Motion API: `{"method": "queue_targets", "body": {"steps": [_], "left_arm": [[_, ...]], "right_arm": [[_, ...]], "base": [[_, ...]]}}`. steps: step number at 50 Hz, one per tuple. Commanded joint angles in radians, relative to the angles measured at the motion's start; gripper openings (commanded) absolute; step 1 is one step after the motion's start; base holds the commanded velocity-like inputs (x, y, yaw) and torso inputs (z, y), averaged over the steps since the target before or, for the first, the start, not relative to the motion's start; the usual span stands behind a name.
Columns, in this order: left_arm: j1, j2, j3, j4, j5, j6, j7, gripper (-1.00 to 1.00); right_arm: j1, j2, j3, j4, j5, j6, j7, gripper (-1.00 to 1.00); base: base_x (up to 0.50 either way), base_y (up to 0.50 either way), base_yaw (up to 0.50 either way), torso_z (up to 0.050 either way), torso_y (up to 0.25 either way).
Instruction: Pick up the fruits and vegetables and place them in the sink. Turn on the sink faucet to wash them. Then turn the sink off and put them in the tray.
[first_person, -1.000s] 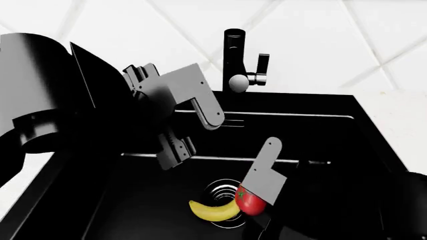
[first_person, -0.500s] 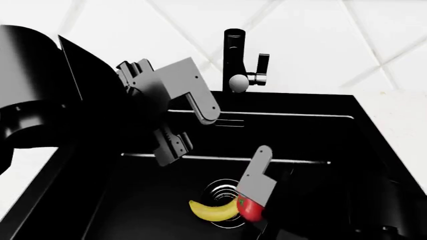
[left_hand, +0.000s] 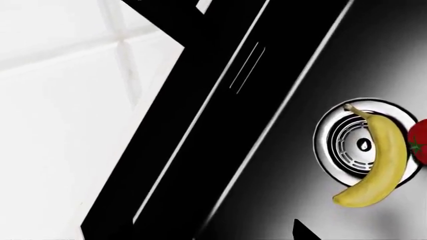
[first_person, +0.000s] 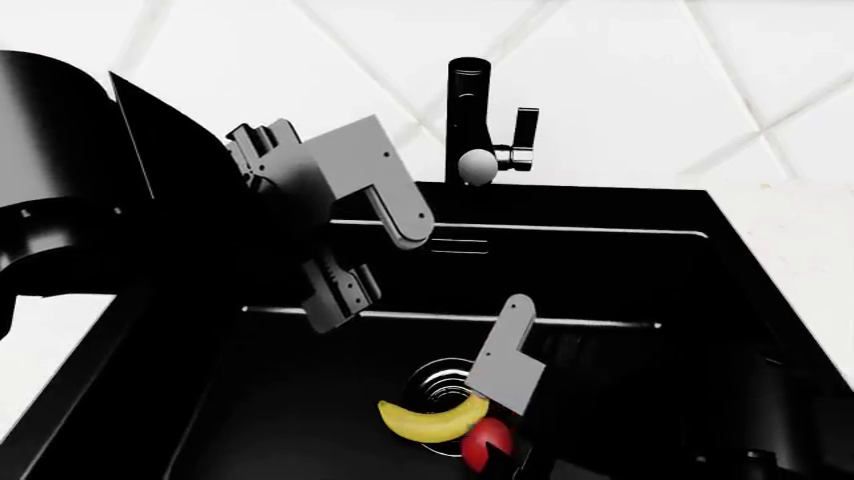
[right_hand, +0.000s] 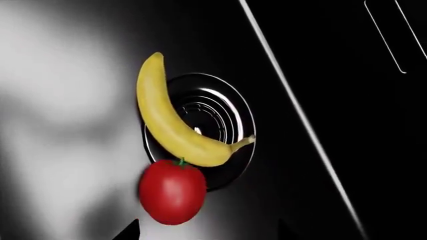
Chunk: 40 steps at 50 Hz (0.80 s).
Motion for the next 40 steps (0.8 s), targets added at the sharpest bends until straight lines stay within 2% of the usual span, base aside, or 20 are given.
{"method": "queue_targets", "body": {"steps": [1,9,18,24,31,35,40], "left_arm": [[0.0,-0.009,0.011,0.0,-0.014,0.011,-0.011,1.0],[-0.001,-0.014,0.016,0.0,-0.025,0.018,-0.019,1.0],[0.0,-0.016,0.007,-0.011,-0.039,0.032,-0.039,1.0],[0.015,-0.02,-0.033,-0.049,-0.051,0.068,-0.077,1.0],[0.028,-0.01,-0.063,-0.093,-0.06,0.091,-0.127,1.0],[0.038,-0.005,-0.066,-0.105,-0.066,0.099,-0.133,1.0],[0.05,-0.008,-0.072,-0.117,-0.07,0.101,-0.17,1.0]], "right_arm": [[0.014,0.014,0.012,-0.02,0.015,0.006,0.008,1.0],[0.058,0.077,0.062,-0.104,0.089,0.019,0.048,1.0],[0.13,0.259,0.157,-0.279,0.263,0.021,0.144,1.0],[0.179,0.388,0.255,-0.401,0.348,-0.067,0.2,1.0],[0.175,0.55,0.37,-0.488,0.353,-0.264,0.284,1.0],[0.183,0.591,0.406,-0.489,0.356,-0.328,0.377,1.0],[0.199,0.588,0.426,-0.45,0.345,-0.346,0.488,1.0]], "base": [[0.0,0.0,0.0,0.0,0.0],[0.0,0.0,0.0,0.0,0.0],[0.0,0.0,0.0,0.0,0.0],[0.0,0.0,0.0,0.0,0.0],[0.0,0.0,0.0,0.0,0.0],[0.0,0.0,0.0,0.0,0.0],[0.0,0.0,0.0,0.0,0.0]]}}
